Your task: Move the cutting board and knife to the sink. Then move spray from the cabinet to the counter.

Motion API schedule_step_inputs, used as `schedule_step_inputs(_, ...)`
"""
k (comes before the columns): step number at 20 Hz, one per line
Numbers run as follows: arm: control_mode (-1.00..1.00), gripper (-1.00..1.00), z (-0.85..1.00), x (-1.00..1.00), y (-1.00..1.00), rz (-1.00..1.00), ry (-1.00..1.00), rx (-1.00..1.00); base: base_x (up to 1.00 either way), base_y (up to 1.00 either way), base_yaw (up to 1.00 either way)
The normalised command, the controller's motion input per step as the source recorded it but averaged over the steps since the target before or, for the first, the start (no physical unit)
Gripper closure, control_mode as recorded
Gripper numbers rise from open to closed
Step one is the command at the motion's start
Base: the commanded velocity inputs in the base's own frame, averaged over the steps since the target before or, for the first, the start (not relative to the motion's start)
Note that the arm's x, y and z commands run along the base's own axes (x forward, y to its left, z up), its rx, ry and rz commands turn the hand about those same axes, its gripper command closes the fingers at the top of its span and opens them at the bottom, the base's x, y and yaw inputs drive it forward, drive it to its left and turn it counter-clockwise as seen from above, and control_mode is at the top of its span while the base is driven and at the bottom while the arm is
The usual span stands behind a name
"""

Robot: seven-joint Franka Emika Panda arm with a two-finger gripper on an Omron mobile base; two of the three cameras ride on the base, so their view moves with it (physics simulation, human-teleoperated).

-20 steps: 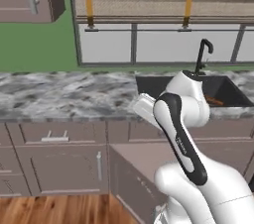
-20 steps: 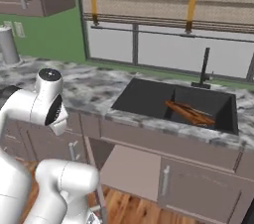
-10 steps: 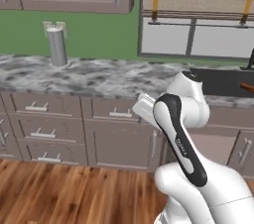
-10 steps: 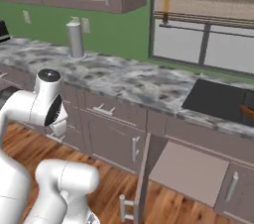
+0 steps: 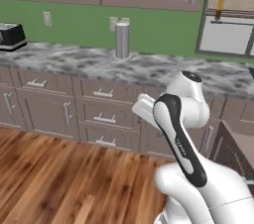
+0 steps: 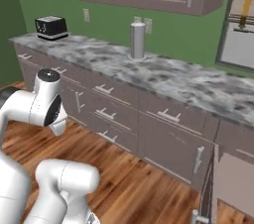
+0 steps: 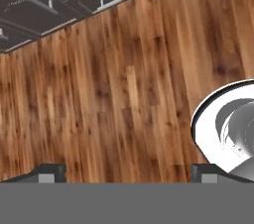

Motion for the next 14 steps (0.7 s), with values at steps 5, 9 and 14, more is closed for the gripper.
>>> schedule_step_inputs(5,1.0,-1.0,0.0,0.0,0.0,0.0,0.0,0.0,0.13,1.0,0.18)
schedule_step_inputs(9,1.0,-1.0,0.0,0.0,0.0,0.0,0.0,0.0,0.58,1.0,0.04)
schedule_step_inputs(14,1.0,-1.0,0.0,0.0,0.0,0.0,0.0,0.0,0.71,1.0,0.0)
